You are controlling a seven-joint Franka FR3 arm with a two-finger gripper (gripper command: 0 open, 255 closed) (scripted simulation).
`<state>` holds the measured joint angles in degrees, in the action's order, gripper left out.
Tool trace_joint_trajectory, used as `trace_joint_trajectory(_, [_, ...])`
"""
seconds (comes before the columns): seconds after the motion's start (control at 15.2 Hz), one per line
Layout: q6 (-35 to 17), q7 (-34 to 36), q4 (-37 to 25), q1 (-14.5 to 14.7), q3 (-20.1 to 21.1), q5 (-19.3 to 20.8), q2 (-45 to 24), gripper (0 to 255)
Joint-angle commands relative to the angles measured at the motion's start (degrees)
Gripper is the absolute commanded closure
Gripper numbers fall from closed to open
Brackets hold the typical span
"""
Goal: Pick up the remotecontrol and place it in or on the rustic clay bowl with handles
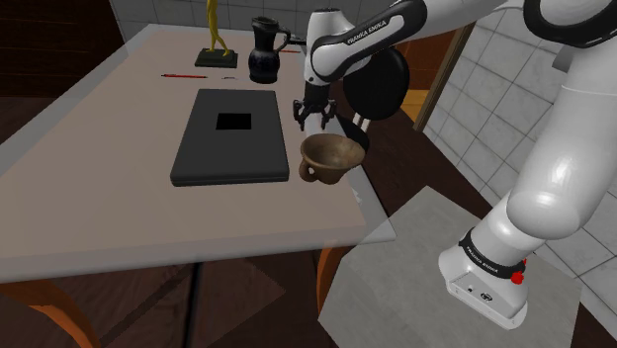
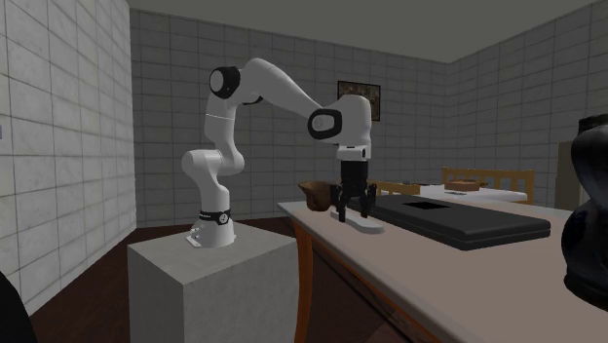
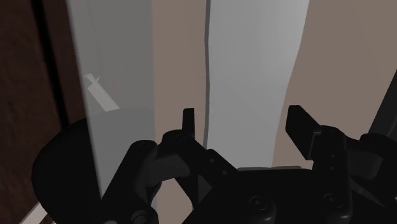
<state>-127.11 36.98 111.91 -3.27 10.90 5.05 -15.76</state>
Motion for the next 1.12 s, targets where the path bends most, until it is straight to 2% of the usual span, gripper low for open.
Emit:
trace_joint_trajectory(0.0, [1.1,-0.1,-0.5,0.0,0.1,-0.2,0.6,255])
trace_joint_trajectory(1.06, [12.2,-1.3,-6.9,-0.3,0.4,-1.6,5.5,255])
